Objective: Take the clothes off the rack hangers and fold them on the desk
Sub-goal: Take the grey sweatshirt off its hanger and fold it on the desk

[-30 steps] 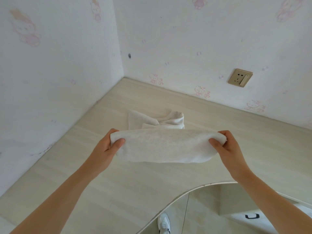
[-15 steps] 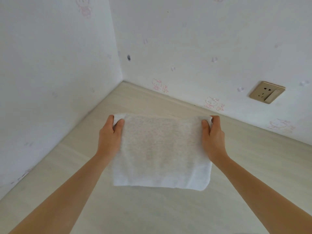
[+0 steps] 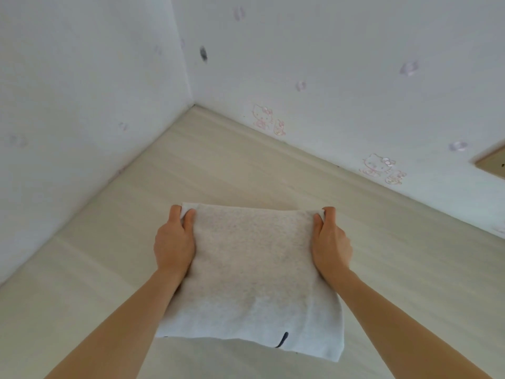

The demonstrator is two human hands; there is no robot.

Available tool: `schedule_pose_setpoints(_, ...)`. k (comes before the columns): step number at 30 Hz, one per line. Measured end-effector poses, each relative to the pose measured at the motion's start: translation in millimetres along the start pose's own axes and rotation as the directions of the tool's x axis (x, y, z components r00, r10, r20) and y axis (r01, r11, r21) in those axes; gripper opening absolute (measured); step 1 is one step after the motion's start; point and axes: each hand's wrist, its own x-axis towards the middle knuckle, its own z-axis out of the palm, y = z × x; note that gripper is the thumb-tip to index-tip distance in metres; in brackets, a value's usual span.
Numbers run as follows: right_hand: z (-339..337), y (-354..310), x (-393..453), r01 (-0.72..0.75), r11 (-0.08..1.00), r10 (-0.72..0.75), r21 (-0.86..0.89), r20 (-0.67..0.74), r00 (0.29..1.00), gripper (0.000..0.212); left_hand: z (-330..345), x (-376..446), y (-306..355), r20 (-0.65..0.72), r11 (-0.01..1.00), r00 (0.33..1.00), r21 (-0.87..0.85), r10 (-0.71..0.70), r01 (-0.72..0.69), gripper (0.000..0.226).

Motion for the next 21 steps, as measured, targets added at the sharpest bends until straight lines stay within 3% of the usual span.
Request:
schedule_pose_setpoints(4,6.3,4.6,4.4,-0.020,0.999,0.020,-0.036,0.006,1.000,0.023,9.3,2.2,-1.8,0.024,0.997,0.998,0.058,-0.058,0.056,0.037)
schedule_pose_setpoints(8,4.5,5.8,4.1,-0.102,0.994,0.101,0.046,0.020,0.995,0.026,3.5,-0.5,2.1,0.020,0.983,0.985,0.070,-0.173,0.171,0.037)
schedule_pose_setpoints(12,-10.1,6.8,-14.5,-0.235,0.967,0.224,0.098,0.112,0.968,0.050,-17.2,-14.9,5.0,0.059,0.944,0.944,-0.037,-0.326,0.328,0.046)
schedule_pose_setpoints(17,-18.2,6.4,-65.2,-0.348,0.937,0.329,0.039,0.241,0.913,0.078,-33.0,-67.8,9.8,0.181,0.946,0.929,0.016,-0.322,0.325,0.073)
schedule_pose_setpoints(21,-12.6,12.9,-100.5,-0.377,0.926,0.366,0.022,0.195,0.910,0.081,-35.0,-95.4,4.2,0.153,0.954,0.942,0.059,-0.299,0.294,0.080)
